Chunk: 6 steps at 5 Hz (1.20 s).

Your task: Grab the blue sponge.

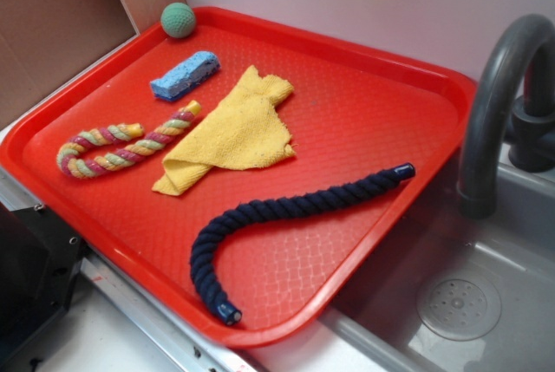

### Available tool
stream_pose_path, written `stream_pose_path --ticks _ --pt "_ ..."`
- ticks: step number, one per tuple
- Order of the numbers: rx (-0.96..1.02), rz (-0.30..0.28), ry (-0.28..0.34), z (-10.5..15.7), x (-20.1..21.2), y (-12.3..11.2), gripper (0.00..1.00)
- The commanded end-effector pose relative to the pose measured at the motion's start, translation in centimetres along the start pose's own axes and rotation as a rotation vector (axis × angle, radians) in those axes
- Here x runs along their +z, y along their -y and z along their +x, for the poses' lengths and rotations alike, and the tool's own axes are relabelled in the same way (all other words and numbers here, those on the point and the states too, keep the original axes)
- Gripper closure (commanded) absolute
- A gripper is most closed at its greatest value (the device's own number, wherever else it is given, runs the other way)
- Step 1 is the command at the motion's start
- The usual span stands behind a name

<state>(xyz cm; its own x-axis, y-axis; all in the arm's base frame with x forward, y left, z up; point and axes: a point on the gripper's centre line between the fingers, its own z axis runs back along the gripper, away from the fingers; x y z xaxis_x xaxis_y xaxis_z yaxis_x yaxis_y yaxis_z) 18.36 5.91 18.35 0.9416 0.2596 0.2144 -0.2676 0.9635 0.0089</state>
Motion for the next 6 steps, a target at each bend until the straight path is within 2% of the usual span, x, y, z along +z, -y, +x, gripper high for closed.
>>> stream_pose_path --ticks 1,2,3,4,5,6 --pt "0.009 0.002 -0.009 3.5 -4.4 -1.2 0.0" --pt "-0.013 0.013 -0.037 3.2 -6.9 -0.1 0.0" --pt "-0.007 0.024 -0.057 3.5 -8.9 -0.2 0.0" --pt "-0.025 0.027 -0.104 4.1 -11.7 -0.6 0.0" --pt "-0.039 0.023 -0.112 4.8 -12.7 -0.8 0.0" --pt "-0.049 -0.014 -0.148 5.3 -14.5 -0.8 0.0"
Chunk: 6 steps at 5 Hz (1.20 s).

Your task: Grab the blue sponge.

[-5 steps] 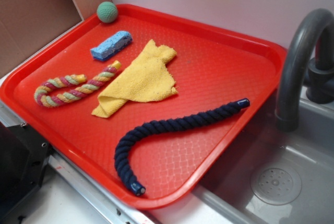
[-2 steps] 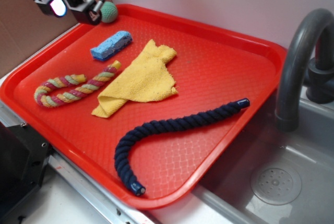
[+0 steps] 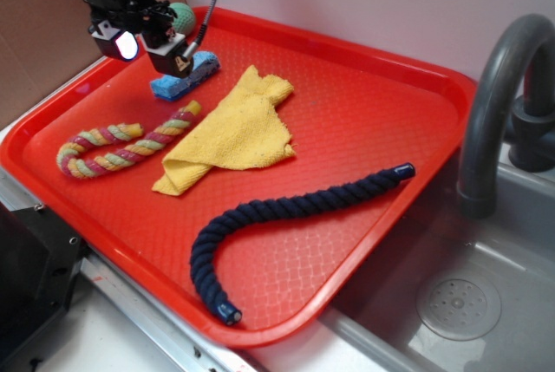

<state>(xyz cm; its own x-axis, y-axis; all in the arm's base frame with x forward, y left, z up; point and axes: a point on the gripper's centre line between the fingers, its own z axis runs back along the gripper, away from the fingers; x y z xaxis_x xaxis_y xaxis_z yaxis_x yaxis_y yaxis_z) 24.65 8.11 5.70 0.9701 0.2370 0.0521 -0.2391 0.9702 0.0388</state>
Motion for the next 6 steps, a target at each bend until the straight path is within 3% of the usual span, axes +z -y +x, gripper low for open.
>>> stream_pose_path --ticks 1,2,3,4,5,6 --pt "-0.051 -0.064 -0.036 1.8 -1.9 0.2 0.0" --pt "-0.07 -0.066 -0.057 1.9 -2.6 0.7 0.0" --pt "-0.065 -0.061 -0.088 1.6 -3.4 1.2 0.06" --pt "-0.057 -0.042 -0.094 1.6 -3.5 1.3 1.0" --pt "-0.043 -0.06 -0.107 1.3 -4.0 1.2 1.0" --pt "-0.028 -0.008 -0.088 1.2 -2.5 1.0 1.0"
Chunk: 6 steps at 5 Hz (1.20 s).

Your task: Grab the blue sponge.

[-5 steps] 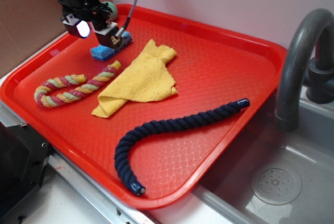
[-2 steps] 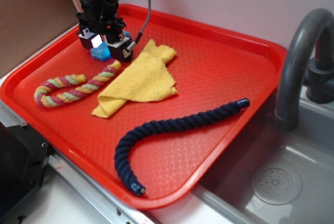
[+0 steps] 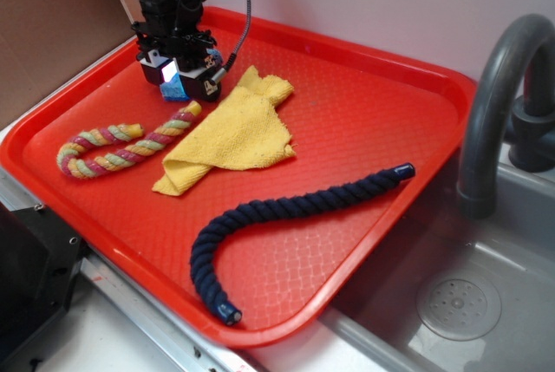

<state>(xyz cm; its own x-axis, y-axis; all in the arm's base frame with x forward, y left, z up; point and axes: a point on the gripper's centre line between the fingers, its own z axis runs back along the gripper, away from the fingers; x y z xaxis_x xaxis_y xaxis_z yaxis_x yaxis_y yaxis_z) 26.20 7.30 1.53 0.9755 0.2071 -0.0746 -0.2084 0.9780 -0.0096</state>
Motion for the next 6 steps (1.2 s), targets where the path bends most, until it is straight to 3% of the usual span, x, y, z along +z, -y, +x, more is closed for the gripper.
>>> stream_pose_path --ticks 1,2,4,5,6 --pt "0.026 0.087 0.091 -1.7 6.6 -0.4 1.0" --pt "0.097 0.068 0.172 -4.2 11.3 0.1 1.0" --pt "0.102 -0.113 0.296 -11.1 20.5 1.7 1.0" --pt "0.011 -0.138 0.277 -11.6 20.3 2.8 1.0" --pt "-0.053 -0.151 0.171 -10.0 19.2 1.7 0.0"
